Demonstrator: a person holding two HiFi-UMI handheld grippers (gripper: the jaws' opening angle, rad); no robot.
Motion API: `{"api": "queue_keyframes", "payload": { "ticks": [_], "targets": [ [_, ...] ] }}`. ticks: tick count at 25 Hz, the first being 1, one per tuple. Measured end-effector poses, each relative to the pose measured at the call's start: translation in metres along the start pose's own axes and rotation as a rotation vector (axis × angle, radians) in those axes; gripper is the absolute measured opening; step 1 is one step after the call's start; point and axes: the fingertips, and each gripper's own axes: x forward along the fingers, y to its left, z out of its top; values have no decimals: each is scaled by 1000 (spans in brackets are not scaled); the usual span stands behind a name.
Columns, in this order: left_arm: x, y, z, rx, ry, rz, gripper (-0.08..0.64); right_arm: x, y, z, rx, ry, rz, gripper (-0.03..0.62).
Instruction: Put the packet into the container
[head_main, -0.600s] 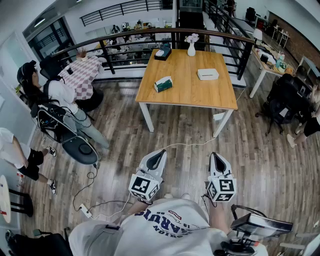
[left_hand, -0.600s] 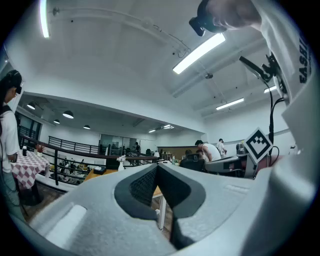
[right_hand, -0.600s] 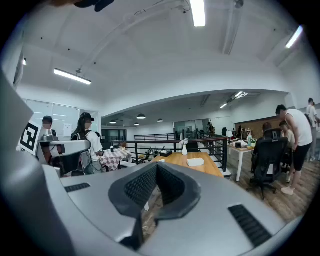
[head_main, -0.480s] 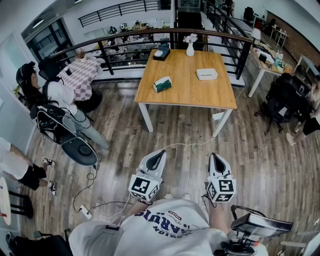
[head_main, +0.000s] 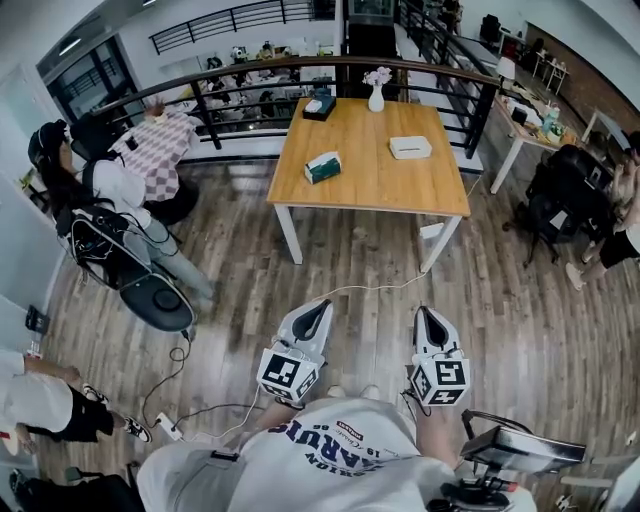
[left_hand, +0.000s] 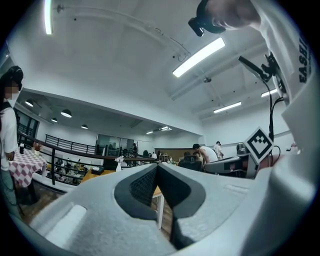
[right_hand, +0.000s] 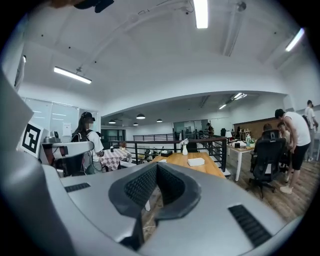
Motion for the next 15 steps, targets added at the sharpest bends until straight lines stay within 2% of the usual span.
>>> {"api": "queue_keyframes", "payload": {
  "ticks": [6, 9, 15],
  "targets": [
    [-9, 8, -6, -8, -13, -13, 3, 5, 27, 1, -93, -14, -13, 9],
    [-12, 11, -7, -12, -21, -18, 3, 7, 37, 3, -95, -27, -4, 9],
    [-23, 11, -17, -25, -10, -45, 3, -3, 42, -13, -81, 10, -32, 9]
  ]
}}
